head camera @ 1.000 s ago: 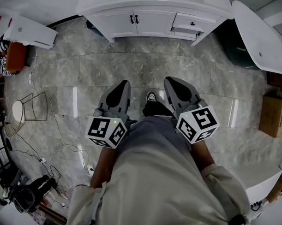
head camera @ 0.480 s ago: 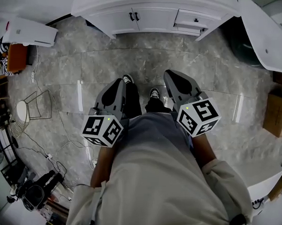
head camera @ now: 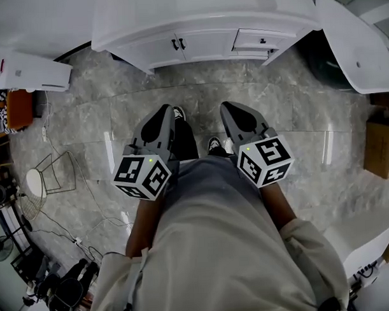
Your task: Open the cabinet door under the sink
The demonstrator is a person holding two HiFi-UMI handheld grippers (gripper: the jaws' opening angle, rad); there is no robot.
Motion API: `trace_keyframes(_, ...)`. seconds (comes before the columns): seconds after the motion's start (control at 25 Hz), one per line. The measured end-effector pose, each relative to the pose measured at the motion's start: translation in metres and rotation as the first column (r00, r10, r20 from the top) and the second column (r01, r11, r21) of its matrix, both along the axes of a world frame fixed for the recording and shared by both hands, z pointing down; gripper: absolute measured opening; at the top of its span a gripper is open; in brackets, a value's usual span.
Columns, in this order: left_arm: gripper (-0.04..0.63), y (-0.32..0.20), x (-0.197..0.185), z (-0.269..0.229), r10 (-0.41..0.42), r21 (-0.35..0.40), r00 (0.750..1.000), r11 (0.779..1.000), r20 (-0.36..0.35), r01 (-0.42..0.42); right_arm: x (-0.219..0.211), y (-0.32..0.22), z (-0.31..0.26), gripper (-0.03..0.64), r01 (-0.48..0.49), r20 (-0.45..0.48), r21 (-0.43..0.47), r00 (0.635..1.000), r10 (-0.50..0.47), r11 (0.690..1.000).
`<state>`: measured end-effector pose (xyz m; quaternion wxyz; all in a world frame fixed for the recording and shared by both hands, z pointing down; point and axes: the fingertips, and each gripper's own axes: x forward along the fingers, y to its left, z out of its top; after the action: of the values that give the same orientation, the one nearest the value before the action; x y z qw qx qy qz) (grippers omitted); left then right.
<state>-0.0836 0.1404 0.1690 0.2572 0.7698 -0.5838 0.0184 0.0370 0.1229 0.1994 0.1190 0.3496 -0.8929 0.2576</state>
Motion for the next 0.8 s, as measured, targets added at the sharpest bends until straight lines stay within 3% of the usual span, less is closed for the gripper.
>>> trace_keyframes(0.32, 0.0, -0.057, -0.048, -0.01, 0.059, 0.008, 0.998, 0.998, -0.014, -0.059, -0.059, -0.04, -0.006, 0.011, -0.023, -0.019, -0.008, 1.0, 0.023, 1.0)
trace_keyframes(0.8, 0.0, -0.109, -0.131, -0.001, 0.133, -0.003, 0.99, 0.991, -0.044, -0.133, -0.136, -0.091, -0.003, 0.011, -0.143, -0.068, 0.001, 0.987, 0.143, 0.99)
